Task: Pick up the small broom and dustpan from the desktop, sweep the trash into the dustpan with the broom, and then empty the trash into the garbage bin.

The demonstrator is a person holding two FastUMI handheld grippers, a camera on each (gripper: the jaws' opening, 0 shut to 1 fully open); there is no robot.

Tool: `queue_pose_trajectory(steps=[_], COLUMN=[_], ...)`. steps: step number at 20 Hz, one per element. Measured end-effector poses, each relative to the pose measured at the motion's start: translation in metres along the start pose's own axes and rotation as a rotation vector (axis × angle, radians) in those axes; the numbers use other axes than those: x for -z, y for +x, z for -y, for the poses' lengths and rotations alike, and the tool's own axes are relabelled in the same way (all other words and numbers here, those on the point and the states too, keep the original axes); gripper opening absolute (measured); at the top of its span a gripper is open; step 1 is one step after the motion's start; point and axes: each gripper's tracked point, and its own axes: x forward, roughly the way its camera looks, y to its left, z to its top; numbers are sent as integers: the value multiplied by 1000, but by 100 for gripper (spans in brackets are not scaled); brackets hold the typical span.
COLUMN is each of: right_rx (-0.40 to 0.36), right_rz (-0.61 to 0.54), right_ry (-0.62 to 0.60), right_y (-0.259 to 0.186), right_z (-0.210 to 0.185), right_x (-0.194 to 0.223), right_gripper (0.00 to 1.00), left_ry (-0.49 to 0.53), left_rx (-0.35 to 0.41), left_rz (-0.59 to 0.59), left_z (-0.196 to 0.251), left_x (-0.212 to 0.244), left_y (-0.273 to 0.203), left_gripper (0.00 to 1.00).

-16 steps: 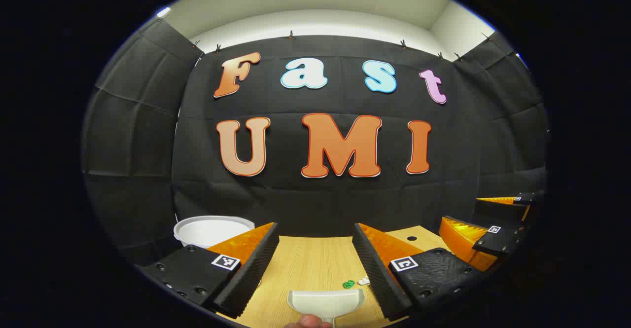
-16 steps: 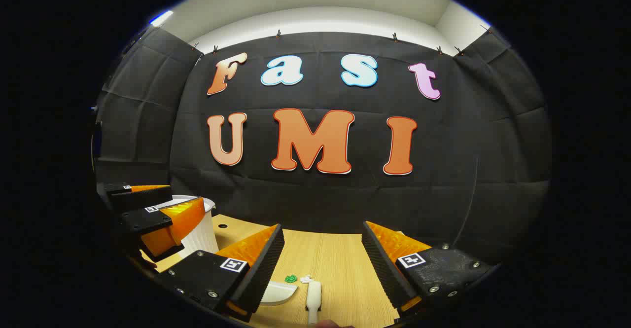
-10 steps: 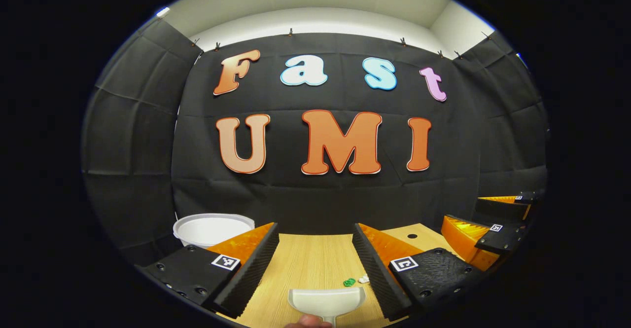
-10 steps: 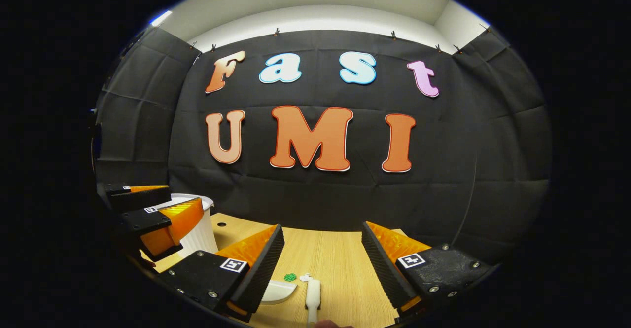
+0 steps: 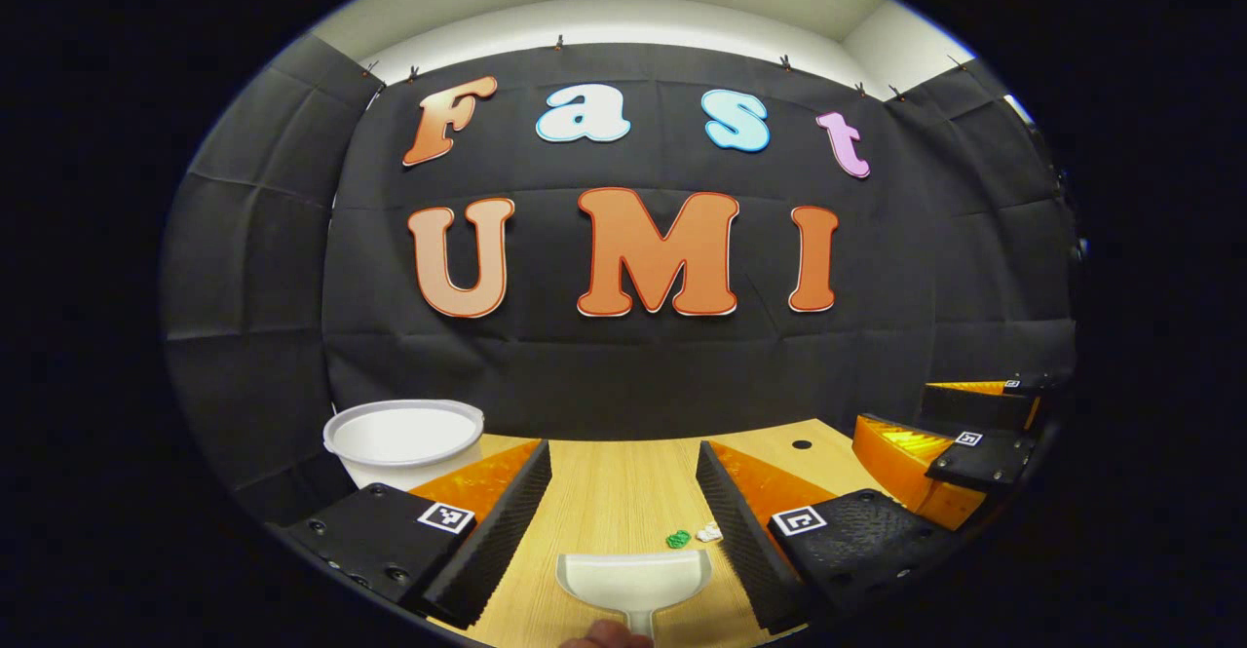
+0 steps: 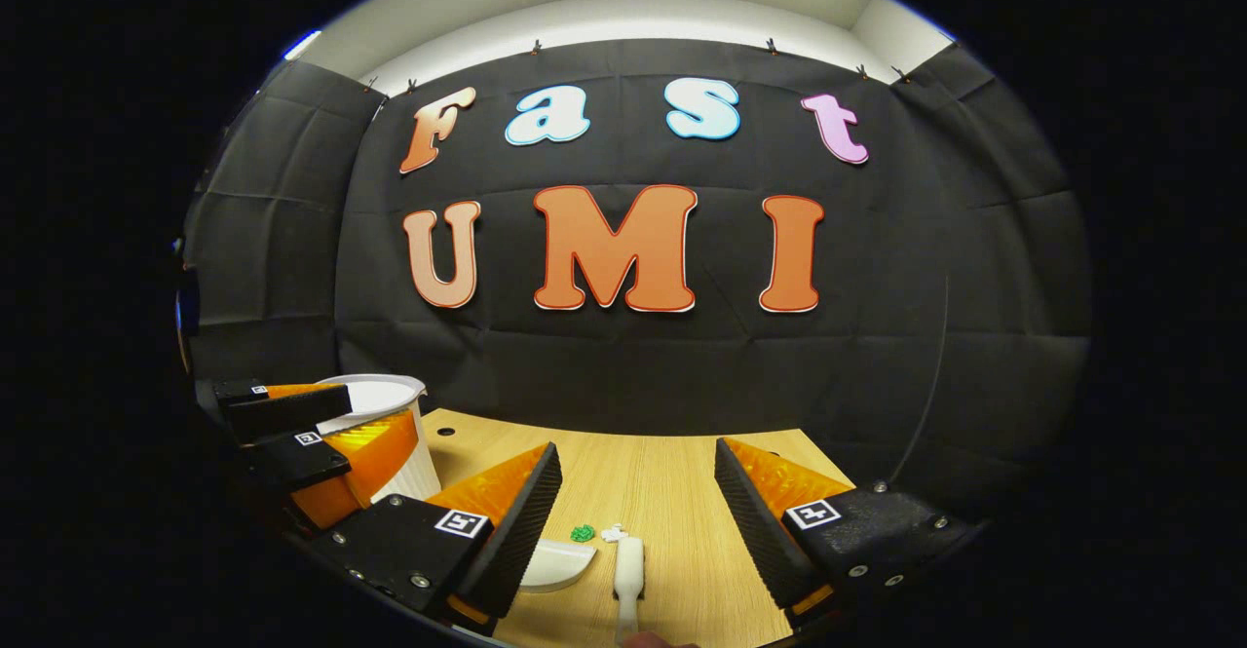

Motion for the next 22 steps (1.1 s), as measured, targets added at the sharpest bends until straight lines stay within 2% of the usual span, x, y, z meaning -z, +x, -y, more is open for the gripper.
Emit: queue_pose_trajectory(steps=[3,11,22], right_rx=[20,59,87], right_rz=[50,78,15], right_ry=[-16,-46,-63], right_y=[-2,-5,0], right_z=[4,9,16], right_x=[-14,-12,13], right_gripper=[95,95,95], left_ry=[1,-5,35], left_rx=[-41,-56,-49], left_rz=[33,44,41], left_z=[-13,-20,-16], left_x=[-8,-3,7], left_y=[-3,-2,0], left_gripper=[95,95,95])
